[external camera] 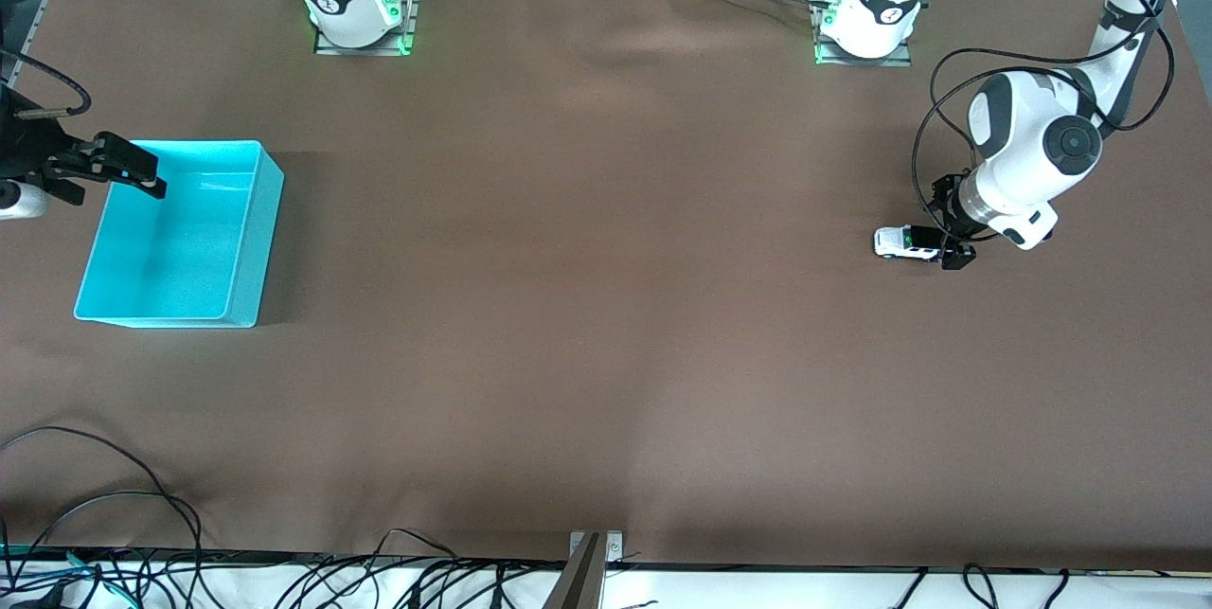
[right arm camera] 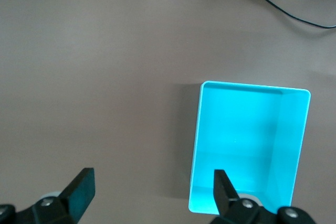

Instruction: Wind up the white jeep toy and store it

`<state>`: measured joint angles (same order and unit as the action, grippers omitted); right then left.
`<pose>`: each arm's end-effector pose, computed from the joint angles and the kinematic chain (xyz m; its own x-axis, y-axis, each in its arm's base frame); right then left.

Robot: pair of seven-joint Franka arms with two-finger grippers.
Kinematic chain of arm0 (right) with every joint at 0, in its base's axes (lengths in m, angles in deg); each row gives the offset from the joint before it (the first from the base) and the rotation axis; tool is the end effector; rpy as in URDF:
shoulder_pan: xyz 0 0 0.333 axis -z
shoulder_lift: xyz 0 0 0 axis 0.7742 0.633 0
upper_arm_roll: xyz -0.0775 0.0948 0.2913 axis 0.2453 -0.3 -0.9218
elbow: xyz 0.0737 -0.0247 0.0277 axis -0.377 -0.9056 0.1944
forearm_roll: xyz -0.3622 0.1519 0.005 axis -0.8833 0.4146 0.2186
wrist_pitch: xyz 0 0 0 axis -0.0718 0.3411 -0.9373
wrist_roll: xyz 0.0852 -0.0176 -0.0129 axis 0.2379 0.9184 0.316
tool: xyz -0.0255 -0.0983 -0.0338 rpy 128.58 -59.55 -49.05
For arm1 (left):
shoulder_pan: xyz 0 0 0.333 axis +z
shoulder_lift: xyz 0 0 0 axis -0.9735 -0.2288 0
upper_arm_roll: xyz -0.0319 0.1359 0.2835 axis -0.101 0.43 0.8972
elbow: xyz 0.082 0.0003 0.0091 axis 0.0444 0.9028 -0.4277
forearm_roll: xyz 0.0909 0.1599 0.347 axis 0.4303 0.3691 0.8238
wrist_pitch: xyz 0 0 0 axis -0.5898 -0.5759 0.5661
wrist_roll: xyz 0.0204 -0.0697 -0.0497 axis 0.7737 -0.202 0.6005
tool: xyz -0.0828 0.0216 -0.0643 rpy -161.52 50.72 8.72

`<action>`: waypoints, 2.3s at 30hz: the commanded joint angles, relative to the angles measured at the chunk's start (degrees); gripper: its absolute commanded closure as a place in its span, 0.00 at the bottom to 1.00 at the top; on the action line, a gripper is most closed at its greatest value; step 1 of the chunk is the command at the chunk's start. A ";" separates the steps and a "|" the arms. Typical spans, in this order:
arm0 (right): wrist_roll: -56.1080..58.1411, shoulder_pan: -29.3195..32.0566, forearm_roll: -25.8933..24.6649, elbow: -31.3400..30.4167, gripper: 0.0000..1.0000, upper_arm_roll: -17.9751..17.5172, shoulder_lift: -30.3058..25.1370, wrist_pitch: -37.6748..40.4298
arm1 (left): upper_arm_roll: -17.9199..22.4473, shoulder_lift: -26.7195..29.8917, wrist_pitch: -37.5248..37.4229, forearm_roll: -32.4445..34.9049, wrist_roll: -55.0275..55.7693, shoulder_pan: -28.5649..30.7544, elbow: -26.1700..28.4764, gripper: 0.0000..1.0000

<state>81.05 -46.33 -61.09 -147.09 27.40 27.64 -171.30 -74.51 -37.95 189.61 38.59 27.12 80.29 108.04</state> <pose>0.5869 -0.0162 0.5848 0.9962 0.0870 0.0096 0.0872 -0.9959 -0.0248 0.4843 0.0386 0.2184 -0.0125 0.9999 0.0060 0.9988 0.0127 -0.0463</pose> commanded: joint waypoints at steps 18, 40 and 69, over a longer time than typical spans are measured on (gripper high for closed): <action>0.14 0.17 0.50 1.18 0.00 -0.02 0.34 0.78 | -0.67 -1.71 4.03 -0.52 0.03 -0.52 1.44 1.00; 0.22 0.17 0.59 1.09 0.00 -0.02 0.34 0.86 | -11.47 0.58 2.10 -0.35 14.07 -0.79 -1.11 1.00; 0.14 0.25 0.59 1.09 0.00 -0.02 0.43 0.78 | -12.80 -6.19 5.61 10.63 27.89 -4.65 -1.72 1.00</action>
<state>81.05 -46.32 -61.09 -147.09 27.41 27.69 -171.23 -87.69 -41.47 194.50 45.47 54.27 75.33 107.11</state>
